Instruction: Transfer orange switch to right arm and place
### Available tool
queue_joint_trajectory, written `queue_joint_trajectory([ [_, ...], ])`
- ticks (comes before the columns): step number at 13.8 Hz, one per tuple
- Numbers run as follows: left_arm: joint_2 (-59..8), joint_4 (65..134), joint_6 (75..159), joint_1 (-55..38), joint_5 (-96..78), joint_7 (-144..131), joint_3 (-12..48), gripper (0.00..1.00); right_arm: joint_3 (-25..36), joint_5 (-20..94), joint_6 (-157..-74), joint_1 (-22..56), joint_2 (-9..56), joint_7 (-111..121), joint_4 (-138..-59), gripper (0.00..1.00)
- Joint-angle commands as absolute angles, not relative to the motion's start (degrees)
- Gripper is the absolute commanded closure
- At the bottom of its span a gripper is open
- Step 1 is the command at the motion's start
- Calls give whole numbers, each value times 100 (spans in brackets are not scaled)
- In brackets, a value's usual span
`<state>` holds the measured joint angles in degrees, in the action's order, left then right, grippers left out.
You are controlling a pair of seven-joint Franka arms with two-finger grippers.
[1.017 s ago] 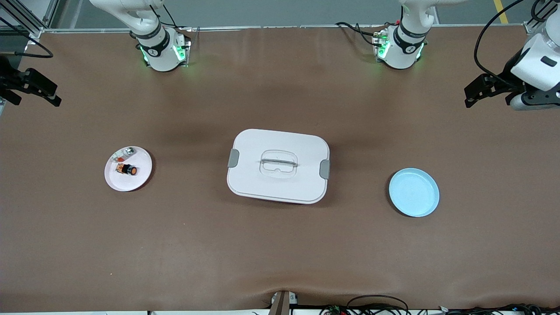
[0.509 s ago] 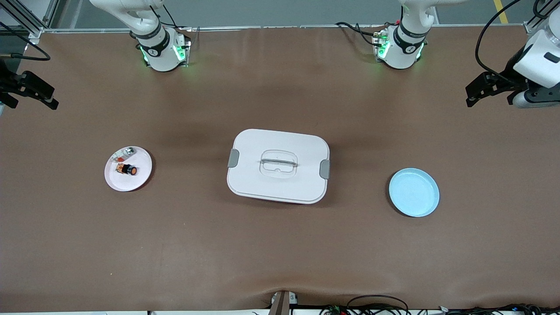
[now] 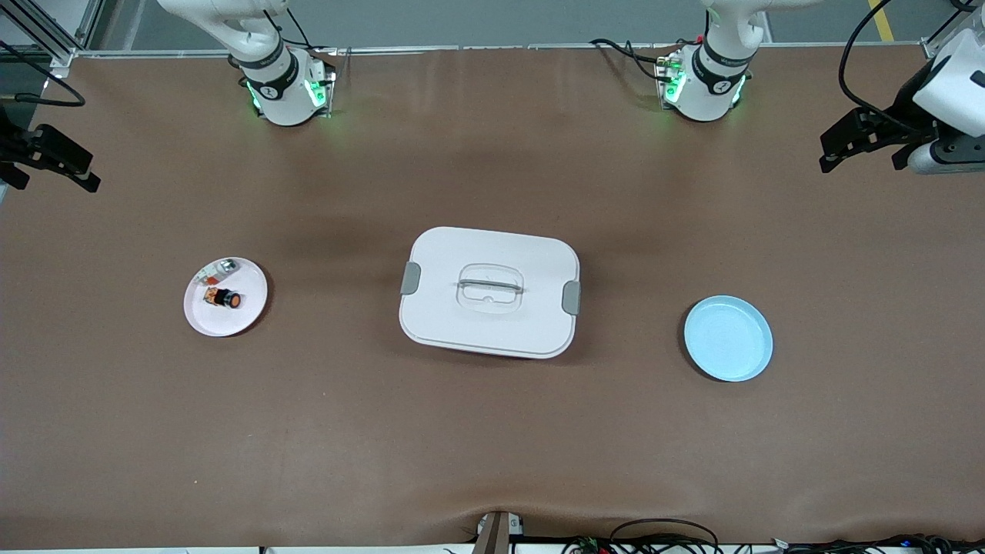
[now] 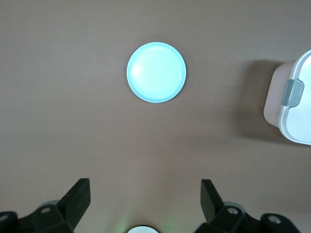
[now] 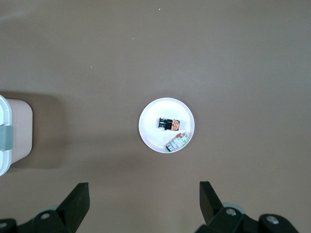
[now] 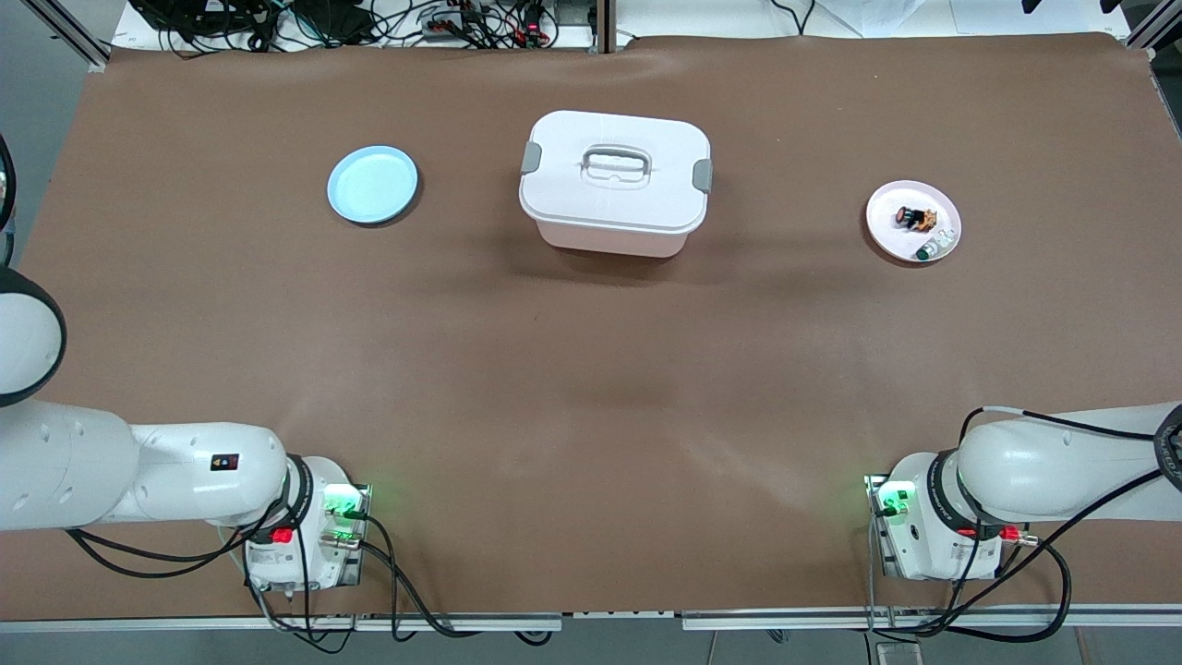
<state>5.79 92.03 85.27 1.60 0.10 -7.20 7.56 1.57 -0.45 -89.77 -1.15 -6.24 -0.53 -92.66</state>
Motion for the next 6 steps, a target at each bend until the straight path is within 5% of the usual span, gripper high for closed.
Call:
queue_joint_trajectory([
  [1, 475, 9009, 8385, 202, -79, -615, 765, 0, 141, -44, -8833, -158, -545, -70, -9070, 0],
  [6, 466, 9009, 8385, 202, -79, -615, 765, 0, 141, -44, -8824, -167, -545, -70, -9044, 0],
])
